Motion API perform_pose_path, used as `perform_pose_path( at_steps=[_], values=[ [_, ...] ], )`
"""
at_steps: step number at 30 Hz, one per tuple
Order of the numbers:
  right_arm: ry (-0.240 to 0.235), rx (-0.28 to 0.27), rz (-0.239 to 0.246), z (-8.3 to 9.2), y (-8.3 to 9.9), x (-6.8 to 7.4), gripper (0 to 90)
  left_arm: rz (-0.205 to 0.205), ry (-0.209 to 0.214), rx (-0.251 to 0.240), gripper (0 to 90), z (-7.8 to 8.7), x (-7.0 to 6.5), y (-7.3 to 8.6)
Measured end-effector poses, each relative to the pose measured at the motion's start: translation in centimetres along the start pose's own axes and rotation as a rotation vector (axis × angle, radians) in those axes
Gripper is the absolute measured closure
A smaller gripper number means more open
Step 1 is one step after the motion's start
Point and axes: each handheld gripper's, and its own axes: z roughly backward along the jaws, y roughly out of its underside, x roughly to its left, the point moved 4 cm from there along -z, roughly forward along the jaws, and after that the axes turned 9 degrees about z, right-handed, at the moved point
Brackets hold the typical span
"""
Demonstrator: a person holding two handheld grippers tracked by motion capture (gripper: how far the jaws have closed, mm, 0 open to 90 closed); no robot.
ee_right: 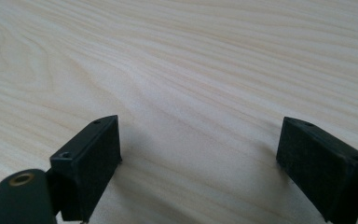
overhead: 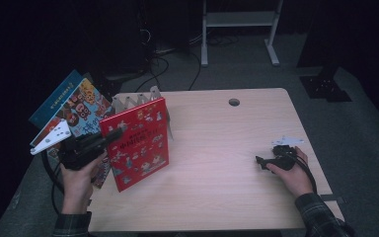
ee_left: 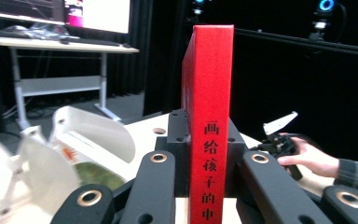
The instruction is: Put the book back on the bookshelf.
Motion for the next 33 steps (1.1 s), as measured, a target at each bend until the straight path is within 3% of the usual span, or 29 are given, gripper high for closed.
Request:
perform_pose_path(
  at_steps=[6, 15, 21, 33],
  values=[
    [0.001, 0.002, 0.000, 0.0, 0.0, 0.0, 12.4, 0.011, -0.060, -0.040, 79.8, 2.3, 1.3, -0.4],
    [0.002, 0.003, -0.002, 0.0, 0.0, 0.0, 12.4, -0.006, -0.212, -0.085, 79.8, 3.7, 3.3, -0.6],
    [0.002, 0.003, -0.004, 0.0, -0.1, 0.0, 12.4, -0.018, -0.271, -0.084, 79.8, 2.8, 4.4, -0.4],
    [0.003, 0.002, -0.005, -0.1, -0.1, -0.1, 12.4, -0.033, -0.345, -0.101, 79.8, -1.2, 6.6, -0.7]
  ],
)
